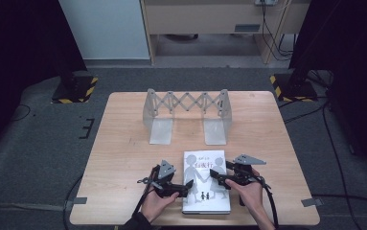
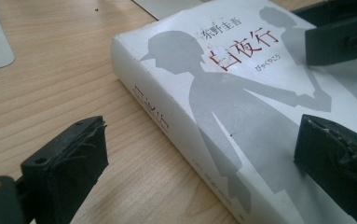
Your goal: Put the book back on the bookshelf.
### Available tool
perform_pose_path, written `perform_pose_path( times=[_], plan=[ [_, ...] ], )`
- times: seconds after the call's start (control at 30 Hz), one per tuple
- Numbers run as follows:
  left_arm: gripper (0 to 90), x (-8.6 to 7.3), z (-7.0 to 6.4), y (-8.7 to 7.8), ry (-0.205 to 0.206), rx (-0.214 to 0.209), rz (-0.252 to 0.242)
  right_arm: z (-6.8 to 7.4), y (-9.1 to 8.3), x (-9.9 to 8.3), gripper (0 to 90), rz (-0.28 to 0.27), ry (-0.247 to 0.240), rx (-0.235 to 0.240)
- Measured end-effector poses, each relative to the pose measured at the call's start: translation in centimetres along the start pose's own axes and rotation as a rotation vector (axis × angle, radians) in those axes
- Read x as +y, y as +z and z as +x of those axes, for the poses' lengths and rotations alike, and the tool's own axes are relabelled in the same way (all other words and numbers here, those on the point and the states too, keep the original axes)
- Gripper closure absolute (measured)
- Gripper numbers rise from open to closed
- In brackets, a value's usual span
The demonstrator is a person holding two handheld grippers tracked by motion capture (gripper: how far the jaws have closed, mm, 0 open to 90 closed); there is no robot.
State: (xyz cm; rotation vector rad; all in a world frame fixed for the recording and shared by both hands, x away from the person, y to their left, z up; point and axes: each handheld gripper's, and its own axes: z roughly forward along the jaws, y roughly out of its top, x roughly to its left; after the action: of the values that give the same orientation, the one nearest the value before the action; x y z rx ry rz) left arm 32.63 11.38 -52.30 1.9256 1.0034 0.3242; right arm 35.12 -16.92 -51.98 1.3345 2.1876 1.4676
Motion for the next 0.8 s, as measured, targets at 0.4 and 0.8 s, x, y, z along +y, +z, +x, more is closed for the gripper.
perform_pose_path(
  times=[0.4,0.8],
  plan=[
    [1.6,-0.1,0.1,-0.2,-0.003,-0.007,-0.013,0.3,-0.2,1.1,23.5,-0.061,0.002,0.024],
    [2.1,-0.2,0.3,-0.2,-0.004,-0.024,-0.028,0.7,0.0,1.4,23.4,-0.082,0.011,0.047]
  ],
)
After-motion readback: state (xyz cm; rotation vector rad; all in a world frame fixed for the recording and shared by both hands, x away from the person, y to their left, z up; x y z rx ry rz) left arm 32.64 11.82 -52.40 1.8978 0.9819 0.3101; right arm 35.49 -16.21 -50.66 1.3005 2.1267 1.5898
